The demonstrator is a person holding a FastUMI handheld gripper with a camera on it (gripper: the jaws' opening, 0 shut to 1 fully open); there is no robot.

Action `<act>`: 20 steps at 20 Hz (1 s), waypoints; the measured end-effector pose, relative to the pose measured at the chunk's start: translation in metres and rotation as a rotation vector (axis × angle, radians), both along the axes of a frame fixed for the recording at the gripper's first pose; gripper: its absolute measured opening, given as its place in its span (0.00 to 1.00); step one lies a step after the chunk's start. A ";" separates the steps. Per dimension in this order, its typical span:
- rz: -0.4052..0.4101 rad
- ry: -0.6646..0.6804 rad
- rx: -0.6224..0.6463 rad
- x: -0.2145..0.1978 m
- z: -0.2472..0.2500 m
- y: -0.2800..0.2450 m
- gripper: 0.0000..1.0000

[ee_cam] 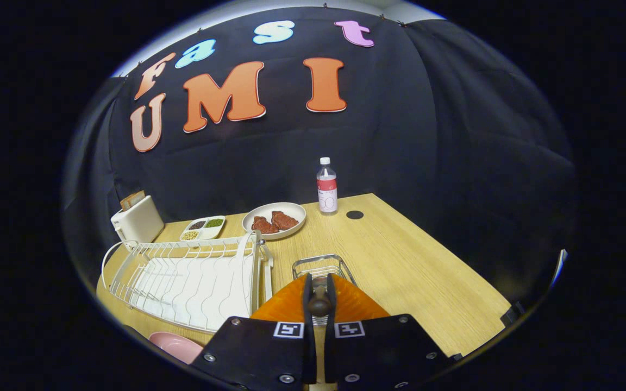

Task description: Take the plate from the dish rack, then take the spoon from the basket and place it into the plate.

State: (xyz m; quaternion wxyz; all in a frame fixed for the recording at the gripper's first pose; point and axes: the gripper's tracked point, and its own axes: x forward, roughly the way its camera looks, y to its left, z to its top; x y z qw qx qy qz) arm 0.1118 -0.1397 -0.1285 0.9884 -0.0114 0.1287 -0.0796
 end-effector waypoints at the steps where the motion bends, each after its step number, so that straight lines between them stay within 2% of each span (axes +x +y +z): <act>1: 0.001 -0.012 -0.002 -0.006 0.008 0.002 0.06; 6: 0.011 -0.055 0.003 -0.044 0.039 0.018 0.06; 13: 0.087 -0.070 -0.016 -0.111 0.049 0.075 0.06; 20: 0.248 -0.030 0.010 -0.157 0.016 0.154 0.06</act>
